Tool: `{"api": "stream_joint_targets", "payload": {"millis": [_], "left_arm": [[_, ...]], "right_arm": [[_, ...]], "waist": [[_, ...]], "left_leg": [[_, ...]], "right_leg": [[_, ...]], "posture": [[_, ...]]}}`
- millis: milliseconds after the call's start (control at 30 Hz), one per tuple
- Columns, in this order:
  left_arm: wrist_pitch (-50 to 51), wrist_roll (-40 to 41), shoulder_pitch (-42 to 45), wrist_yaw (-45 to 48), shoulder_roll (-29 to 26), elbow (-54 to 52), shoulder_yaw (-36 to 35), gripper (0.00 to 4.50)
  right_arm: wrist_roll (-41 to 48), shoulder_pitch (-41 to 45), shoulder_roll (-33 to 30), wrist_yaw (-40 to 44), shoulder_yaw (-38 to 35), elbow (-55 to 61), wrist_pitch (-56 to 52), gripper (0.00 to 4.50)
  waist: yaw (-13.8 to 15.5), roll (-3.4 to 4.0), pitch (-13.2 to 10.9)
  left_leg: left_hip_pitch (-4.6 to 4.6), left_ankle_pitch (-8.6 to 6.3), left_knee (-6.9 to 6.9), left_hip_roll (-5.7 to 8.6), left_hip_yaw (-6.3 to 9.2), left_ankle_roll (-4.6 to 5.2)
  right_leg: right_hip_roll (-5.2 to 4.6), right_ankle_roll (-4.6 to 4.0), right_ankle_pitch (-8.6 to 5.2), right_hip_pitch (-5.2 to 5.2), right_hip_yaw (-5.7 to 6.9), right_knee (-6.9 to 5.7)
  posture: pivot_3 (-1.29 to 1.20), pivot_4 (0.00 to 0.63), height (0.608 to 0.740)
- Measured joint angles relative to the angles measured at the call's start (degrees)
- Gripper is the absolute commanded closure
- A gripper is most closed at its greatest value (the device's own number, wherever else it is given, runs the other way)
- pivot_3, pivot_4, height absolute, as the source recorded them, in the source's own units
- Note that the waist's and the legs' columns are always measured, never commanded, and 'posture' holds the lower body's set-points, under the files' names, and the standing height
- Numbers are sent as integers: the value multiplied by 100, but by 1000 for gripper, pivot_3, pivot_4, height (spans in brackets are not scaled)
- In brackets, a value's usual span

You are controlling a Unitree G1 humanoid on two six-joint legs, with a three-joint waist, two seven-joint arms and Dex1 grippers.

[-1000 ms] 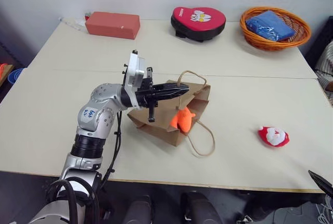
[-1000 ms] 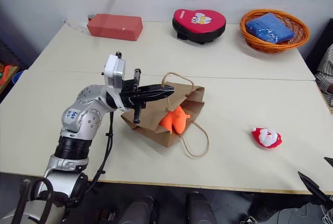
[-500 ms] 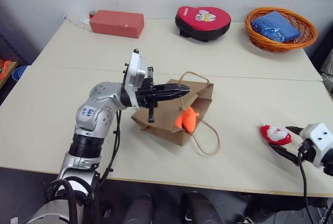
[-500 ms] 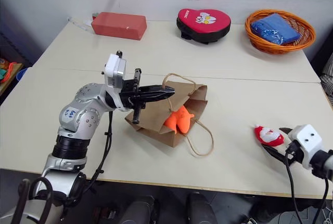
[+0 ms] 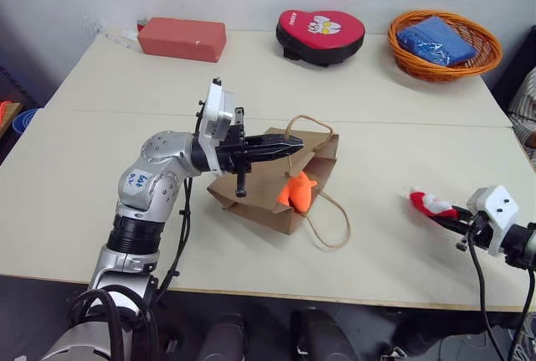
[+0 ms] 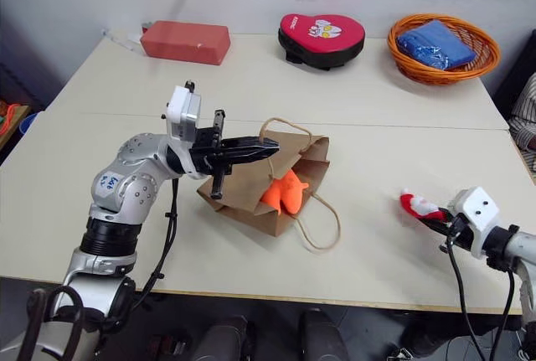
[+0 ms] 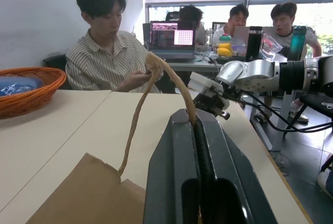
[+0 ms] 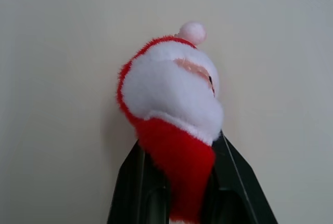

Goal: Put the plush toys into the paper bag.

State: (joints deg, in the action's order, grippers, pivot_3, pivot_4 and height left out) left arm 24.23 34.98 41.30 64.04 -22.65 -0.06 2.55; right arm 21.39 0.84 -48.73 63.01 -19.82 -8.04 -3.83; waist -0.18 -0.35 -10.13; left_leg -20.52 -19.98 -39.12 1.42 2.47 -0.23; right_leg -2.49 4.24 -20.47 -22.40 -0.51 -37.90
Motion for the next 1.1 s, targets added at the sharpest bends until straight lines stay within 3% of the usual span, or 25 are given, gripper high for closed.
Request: {"api": "stream_joint_targets", "payload": {"millis": [133, 300, 400, 600, 833, 1067, 1100], "left_arm": [[199, 169, 138, 119, -70, -9, -42, 4500], [323, 204, 166, 205, -189, -45, -97, 4500], [412, 316, 185, 191, -232, -140, -226, 4500], [528, 389, 210, 63, -222, -381, -260, 4500], [546, 394, 117, -10, -228, -391, -263, 4500], [500, 393, 78, -73, -215, -395, -271, 4500], [496, 393, 66, -81, -212, -395, -271, 4500]], "right_arm": [[980, 458, 61, -210, 458, 1791, -1503, 4297], [956, 1602, 858, -1352, 1730, 2637, -2819, 4297], [692, 2232, 1362, -1817, 2316, 2542, -3180, 4297], [225, 3241, 2219, -2254, 3245, 2201, -3543, 4297], [-238, 3786, 2376, -1876, 3946, 1626, -3559, 4297], [-541, 4156, 2948, -1505, 4060, 552, -2629, 4297], [-573, 4147, 2987, -1398, 4063, 378, -2446, 3947]], "waist": [[-9, 1, 0], [28, 0, -1], [30, 0, 0], [2, 1, 0], [-44, 1, 0], [-159, 0, 1], [-162, 0, 0]], "left_leg": [[0, 0, -1, -7, 6, -4], [-23, 0, -2, -3, 21, -7], [-82, 0, -21, 4, 26, -7], [-101, 2, -16, 7, 25, -9], [-101, 3, -15, 10, 22, -9], [-100, 5, -14, 10, 24, -11], [-100, 4, -15, 10, 23, -11]], "right_leg": [[4, 0, 0, -2, 1, -1], [-3, -1, 0, -20, 11, 7], [-8, -1, 1, -72, 14, 1], [-9, -1, 1, -104, 15, -13], [-9, -1, 1, -108, 12, -17], [-9, -1, 1, -109, 15, -38], [-9, -1, 1, -110, 16, -47]], "posture": [[0, 150, 740], [0, 150, 740], [0, 150, 740], [0, 150, 740], [0, 150, 740], [0, 150, 740], [0, 150, 740]]}}
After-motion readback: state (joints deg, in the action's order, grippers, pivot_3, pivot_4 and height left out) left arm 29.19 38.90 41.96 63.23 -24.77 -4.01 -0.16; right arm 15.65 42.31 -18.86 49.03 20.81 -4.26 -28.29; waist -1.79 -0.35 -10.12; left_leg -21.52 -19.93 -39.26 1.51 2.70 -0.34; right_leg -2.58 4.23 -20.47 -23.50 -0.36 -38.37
